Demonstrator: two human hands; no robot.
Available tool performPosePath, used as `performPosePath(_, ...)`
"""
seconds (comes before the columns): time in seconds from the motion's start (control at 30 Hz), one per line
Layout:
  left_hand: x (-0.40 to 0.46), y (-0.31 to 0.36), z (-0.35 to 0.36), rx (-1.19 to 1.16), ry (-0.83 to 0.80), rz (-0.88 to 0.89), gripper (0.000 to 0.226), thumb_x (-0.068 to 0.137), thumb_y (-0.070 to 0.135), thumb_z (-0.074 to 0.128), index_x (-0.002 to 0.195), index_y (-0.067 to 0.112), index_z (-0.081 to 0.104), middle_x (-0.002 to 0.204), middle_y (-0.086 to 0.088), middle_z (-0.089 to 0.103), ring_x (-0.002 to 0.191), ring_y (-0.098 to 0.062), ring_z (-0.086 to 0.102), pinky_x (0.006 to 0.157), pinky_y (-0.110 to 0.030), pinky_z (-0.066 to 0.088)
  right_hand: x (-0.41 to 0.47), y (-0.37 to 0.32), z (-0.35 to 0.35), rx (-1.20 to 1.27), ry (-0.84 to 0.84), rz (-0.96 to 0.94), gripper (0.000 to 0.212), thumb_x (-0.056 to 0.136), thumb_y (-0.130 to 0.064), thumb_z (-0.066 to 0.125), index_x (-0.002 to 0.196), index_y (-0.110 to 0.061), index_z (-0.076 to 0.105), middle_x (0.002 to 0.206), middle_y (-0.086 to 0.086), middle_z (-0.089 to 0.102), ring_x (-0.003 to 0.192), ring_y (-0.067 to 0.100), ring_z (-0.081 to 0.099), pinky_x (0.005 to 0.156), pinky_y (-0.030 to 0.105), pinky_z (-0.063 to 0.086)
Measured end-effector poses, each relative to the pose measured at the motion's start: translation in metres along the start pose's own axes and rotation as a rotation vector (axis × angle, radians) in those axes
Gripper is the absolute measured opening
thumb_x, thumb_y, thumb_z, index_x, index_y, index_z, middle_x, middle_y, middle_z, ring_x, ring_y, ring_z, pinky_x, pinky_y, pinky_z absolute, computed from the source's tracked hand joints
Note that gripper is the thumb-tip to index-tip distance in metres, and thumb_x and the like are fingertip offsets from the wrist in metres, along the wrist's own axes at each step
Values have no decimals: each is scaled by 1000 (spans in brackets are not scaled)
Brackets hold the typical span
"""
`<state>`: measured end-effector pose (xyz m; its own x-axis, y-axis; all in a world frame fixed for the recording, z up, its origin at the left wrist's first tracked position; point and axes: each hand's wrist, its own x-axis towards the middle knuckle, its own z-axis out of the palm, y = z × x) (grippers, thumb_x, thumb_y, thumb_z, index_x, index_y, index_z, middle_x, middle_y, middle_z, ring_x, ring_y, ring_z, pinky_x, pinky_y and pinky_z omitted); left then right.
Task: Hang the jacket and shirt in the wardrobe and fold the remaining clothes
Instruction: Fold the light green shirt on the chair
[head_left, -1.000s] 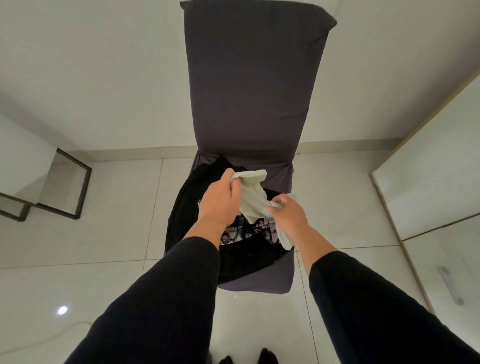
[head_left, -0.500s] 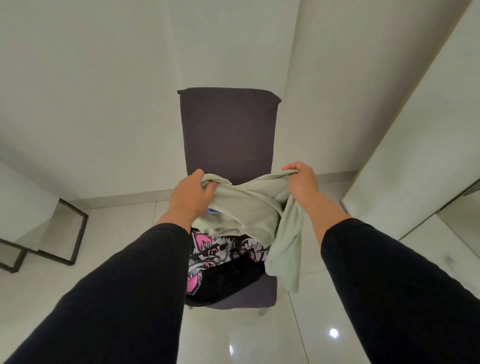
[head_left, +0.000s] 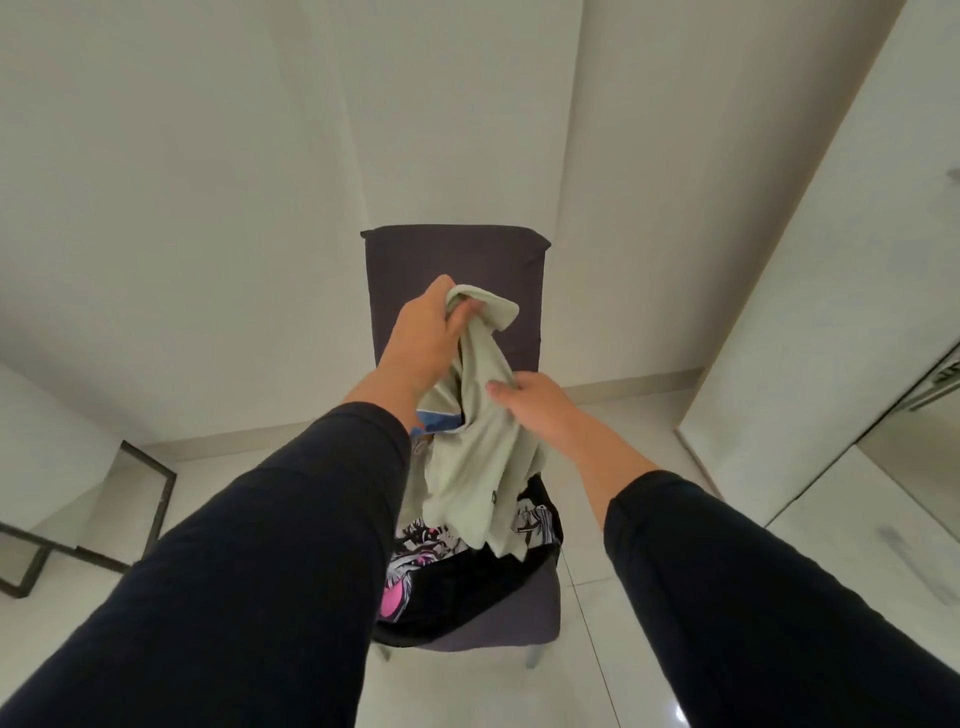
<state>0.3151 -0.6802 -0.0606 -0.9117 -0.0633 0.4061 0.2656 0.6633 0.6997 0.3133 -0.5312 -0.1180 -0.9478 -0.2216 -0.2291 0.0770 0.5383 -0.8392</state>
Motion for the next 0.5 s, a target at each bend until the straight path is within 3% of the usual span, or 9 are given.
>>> performPosePath(0.07, 0, -12, -12, 134, -116, -58, 40, 87, 42, 63, 89, 11, 38, 71, 2, 47, 65, -16, 44, 58, -29, 35, 1, 1, -10, 36, 138, -36, 27, 96, -34, 48, 90, -10, 60, 90, 11, 62, 88, 28, 61, 75, 35, 45)
performPosePath(0.13, -6, -27, -22, 331, -318, -122, 52, 75, 37, 77, 98, 12, 38, 86, -3, 53, 76, -20, 51, 66, -34, 42, 3, 2, -22, -40, 201, -104, 25, 93, -33, 55, 79, -13, 52, 75, 5, 50, 75, 22, 50, 63, 32, 34)
performPosePath(0.23, -17, -48, -29, 541, -398, -172, 56, 71, 14, 77, 118, 17, 47, 111, -11, 60, 99, -31, 57, 87, -43, 49, 1, 0, -32, -275, 68, -144, 44, 75, -53, 71, 69, -20, 44, 67, -6, 44, 65, 15, 45, 61, 30, 33)
performPosePath(0.3, -23, -54, -31, 627, -361, -186, 42, 78, 14, 69, 119, 21, 60, 115, -9, 64, 107, -30, 58, 93, -40, 48, -1, -6, -32, -551, -81, -138, 43, 68, -60, 73, 80, -24, 53, 77, -10, 54, 75, 13, 53, 70, 30, 42)
performPosePath(0.4, -31, -62, -30, 649, -316, -212, 25, 86, 17, 60, 110, 16, 68, 108, -10, 66, 104, -29, 59, 90, -38, 48, 1, -10, -28, -852, -90, -173, 31, 87, -44, 60, 105, -19, 65, 107, 0, 63, 102, 22, 59, 88, 36, 47)
performPosePath(0.5, -39, -66, -28, 346, -230, -265, 27, 87, 6, 48, 111, 9, 61, 107, -13, 62, 100, -30, 56, 83, -34, 43, 1, -16, -28, -754, 45, -197, 22, 95, -20, 43, 100, -14, 64, 110, 5, 62, 105, 27, 56, 85, 32, 44)
